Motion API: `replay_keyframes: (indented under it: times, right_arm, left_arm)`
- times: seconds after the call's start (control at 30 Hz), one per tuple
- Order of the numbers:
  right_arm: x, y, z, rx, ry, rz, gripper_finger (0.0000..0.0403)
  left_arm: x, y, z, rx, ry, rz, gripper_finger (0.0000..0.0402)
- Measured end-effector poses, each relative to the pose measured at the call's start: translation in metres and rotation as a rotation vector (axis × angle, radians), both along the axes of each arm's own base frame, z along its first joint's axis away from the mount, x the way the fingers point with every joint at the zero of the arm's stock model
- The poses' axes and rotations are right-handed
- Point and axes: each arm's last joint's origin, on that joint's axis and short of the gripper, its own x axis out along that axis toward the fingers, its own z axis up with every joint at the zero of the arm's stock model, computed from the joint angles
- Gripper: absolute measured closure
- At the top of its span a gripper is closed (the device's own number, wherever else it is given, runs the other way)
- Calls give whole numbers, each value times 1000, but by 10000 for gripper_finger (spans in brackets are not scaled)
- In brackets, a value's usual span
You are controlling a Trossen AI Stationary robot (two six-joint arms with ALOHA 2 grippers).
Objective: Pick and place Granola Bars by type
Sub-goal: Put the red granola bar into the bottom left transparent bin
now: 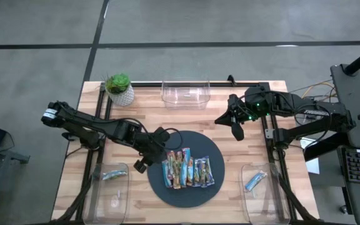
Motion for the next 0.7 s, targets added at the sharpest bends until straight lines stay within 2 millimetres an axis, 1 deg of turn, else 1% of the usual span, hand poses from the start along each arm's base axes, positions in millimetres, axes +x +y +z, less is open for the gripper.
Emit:
replay_keyframes:
  times: [0.33, 0.7]
  right_arm:
    - [0, 0, 0, 3, 0, -2, 394]
    - [0, 0, 0, 3, 1, -2, 394]
  left_arm:
    - [1, 3, 0, 20, -6, -17, 241]
    - [2, 13, 1, 31, -12, -1, 241]
